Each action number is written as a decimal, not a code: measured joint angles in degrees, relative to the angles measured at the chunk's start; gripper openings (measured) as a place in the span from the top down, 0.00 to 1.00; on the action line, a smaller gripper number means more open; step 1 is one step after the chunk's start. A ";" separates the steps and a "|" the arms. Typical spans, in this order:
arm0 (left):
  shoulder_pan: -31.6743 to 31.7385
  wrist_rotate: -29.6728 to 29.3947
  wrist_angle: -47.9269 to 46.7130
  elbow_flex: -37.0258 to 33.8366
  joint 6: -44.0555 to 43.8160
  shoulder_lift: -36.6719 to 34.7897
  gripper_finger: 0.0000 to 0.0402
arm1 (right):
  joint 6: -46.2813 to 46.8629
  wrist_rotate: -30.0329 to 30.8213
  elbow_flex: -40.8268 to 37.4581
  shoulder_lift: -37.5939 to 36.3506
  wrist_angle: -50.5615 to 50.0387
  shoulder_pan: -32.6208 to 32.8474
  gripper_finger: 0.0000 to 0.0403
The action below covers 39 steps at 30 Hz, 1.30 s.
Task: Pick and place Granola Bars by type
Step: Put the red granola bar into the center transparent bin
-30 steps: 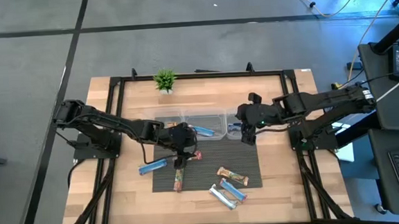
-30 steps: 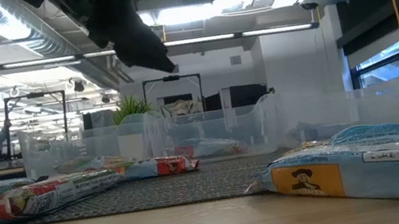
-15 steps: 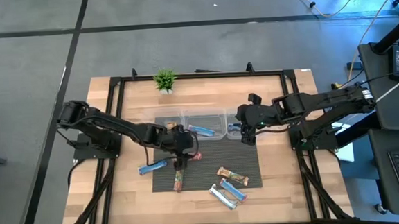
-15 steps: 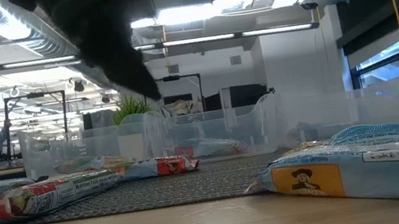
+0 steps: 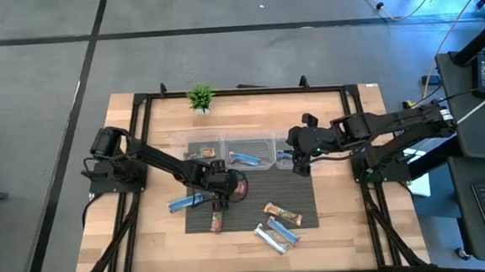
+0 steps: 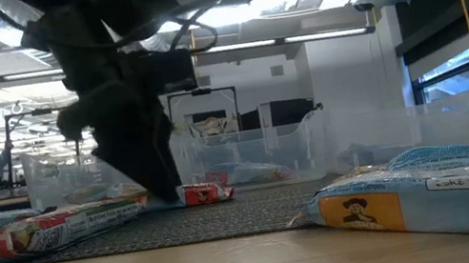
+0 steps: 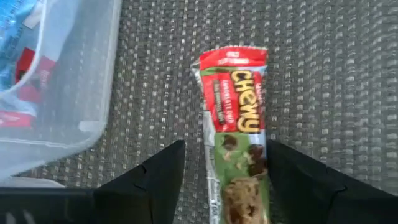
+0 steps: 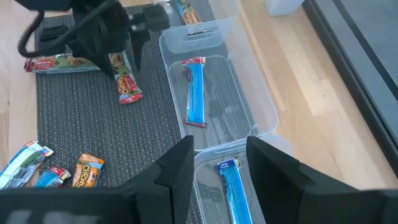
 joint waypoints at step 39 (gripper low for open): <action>3.56 0.84 1.86 -0.09 6.09 -11.79 0.84 | 0.02 0.02 0.00 0.00 0.02 -0.02 0.63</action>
